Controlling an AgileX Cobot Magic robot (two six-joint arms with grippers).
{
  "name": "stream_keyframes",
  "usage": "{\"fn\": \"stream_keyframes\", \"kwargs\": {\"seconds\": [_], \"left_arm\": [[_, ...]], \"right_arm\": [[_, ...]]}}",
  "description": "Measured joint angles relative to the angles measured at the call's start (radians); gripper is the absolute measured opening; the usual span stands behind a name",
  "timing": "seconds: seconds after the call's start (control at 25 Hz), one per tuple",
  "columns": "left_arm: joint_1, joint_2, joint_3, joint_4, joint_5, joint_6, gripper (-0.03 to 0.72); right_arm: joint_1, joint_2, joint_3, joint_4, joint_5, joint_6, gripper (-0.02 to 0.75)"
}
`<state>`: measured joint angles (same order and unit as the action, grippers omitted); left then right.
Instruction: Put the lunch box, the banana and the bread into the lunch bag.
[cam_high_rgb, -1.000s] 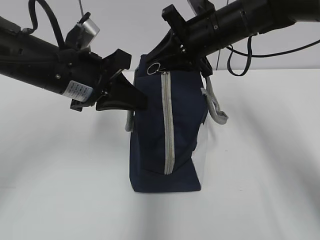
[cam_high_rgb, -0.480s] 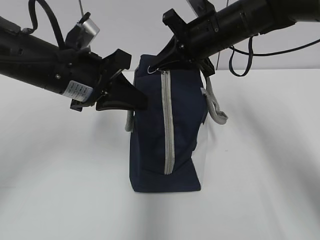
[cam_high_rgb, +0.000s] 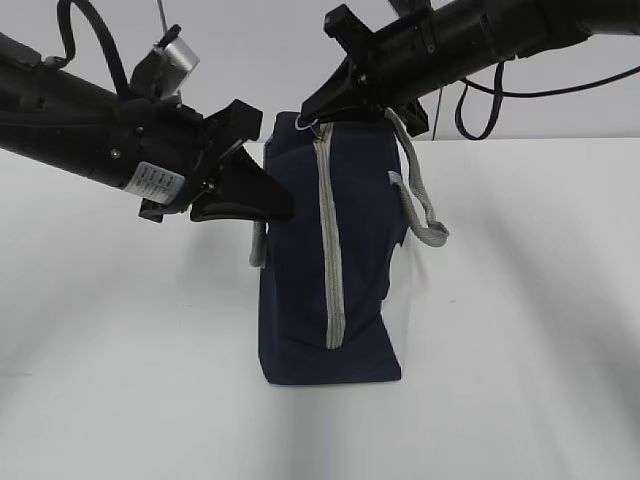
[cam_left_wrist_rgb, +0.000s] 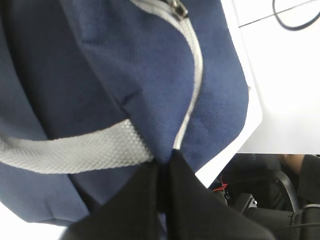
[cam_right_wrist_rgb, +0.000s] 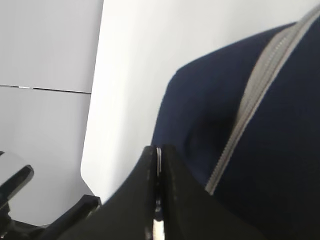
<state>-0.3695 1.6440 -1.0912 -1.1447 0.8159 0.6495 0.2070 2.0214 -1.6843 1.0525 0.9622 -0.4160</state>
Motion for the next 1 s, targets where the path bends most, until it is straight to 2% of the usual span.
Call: {"fn": "stream_keyframes", "kwargs": {"seconds": [0.36,0.68,1.0], "left_arm": [[0.0,0.0,0.0,0.01,-0.002,0.0,0.004],[0.0,0.0,-0.002,0.029,-0.002,0.0,0.004],[0.0,0.0,-0.004,0.03,0.02,0.0,0.004]], "right_arm": [[0.0,0.0,-0.092,-0.048,-0.004,-0.005,-0.016],[-0.004,0.0,-0.095,-0.13,-0.099,-0.007,-0.016],[-0.06,0.011,-0.102,-0.134,-0.144,-0.007,-0.016]]}}
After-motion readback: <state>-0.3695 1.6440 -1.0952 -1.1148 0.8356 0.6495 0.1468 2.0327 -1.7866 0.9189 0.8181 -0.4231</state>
